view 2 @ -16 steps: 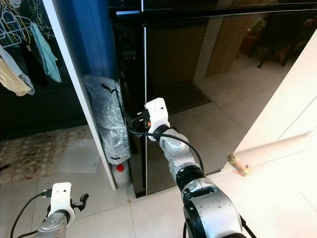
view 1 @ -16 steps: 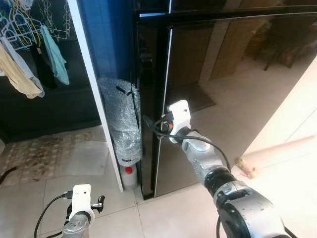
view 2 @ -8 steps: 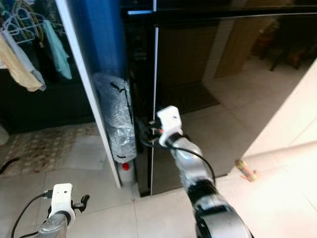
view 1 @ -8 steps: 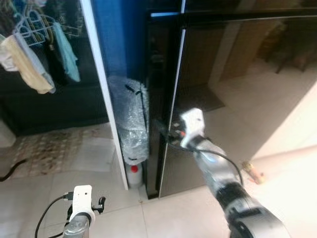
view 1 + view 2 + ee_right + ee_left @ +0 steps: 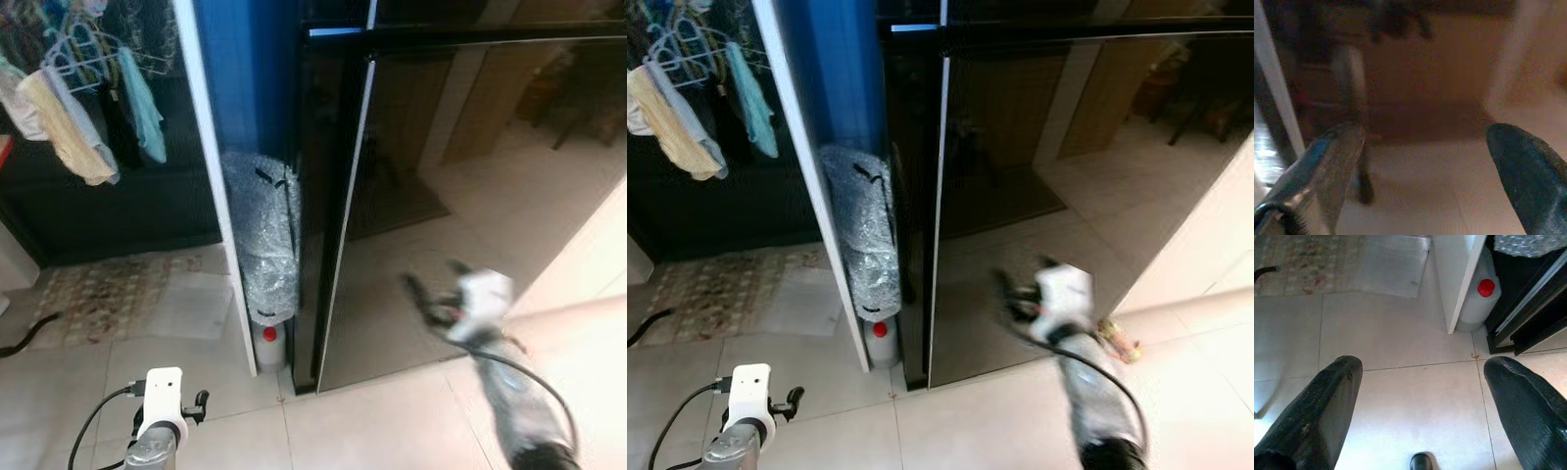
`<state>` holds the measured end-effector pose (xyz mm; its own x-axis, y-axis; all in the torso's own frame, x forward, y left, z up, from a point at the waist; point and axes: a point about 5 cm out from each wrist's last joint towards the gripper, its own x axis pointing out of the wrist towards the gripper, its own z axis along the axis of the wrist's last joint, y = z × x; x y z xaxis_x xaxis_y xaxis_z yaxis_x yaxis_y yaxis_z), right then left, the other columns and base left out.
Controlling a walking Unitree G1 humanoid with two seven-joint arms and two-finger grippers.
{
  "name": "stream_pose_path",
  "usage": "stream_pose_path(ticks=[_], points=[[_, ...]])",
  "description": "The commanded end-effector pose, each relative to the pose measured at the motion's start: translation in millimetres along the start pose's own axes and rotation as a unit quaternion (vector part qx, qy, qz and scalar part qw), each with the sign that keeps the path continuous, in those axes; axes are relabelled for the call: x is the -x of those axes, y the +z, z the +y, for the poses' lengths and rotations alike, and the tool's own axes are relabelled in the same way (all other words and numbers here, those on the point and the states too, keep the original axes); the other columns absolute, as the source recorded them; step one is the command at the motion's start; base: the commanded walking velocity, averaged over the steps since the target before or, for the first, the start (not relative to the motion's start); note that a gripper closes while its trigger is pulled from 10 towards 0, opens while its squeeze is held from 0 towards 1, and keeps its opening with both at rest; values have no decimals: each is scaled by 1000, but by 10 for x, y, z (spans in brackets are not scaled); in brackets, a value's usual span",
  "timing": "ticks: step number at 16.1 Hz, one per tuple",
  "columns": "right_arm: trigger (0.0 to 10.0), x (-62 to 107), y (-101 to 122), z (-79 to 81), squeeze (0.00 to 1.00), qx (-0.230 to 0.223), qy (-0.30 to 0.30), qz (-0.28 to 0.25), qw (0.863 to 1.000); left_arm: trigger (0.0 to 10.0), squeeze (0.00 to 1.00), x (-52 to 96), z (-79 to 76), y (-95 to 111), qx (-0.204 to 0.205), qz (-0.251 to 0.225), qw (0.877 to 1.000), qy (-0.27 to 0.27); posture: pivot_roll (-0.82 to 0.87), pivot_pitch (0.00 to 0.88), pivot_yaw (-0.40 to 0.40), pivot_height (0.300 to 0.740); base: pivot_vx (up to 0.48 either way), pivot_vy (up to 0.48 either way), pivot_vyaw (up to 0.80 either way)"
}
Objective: Restocking fridge
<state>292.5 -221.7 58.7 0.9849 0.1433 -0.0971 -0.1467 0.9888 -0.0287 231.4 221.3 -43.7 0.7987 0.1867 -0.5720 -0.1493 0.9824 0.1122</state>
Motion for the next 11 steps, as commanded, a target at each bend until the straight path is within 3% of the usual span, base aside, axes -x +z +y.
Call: stream_pose_path(ticks=[1,3,5,6,7,8,9,11], points=[[10000,156,-280,-133,0,-42,-56,54,996,10000,0,10,-23,-50,-7,15,1000,-9,-157,0,-9,740,0,0,0],[10000,472,-804,-186,0,-61,-113,187,974,10000,0,13,-37,-67,-9,20,1000,-12,-156,0,-3,740,0,0,0],[10000,885,-1303,13,0,-67,-116,330,935,10000,0,25,-37,-114,-13,33,999,-13,-142,0,0,740,0,0,0],[10000,959,-1373,55,0,-71,-116,350,927,10000,0,28,-35,-122,-13,35,999,-13,-142,0,0,740,0,0,0],[10000,1141,-1522,148,0,-87,-124,395,906,10000,0,37,-23,-152,-13,42,999,-12,-137,0,1,740,0,0,0],[10000,1241,-1593,197,0,-95,-131,418,894,10000,0,45,-15,-178,-15,48,999,-12,-131,0,2,740,0,0,0],[10000,1311,-1645,263,0,-112,-139,427,886,10000,0,63,-4,-230,-15,61,998,-11,-128,0,5,740,0,0,0],[10000,1306,-1652,298,0,-119,-139,426,886,10000,0,69,1,-248,-10,66,998,-11,-134,0,10,740,0,0,0]])
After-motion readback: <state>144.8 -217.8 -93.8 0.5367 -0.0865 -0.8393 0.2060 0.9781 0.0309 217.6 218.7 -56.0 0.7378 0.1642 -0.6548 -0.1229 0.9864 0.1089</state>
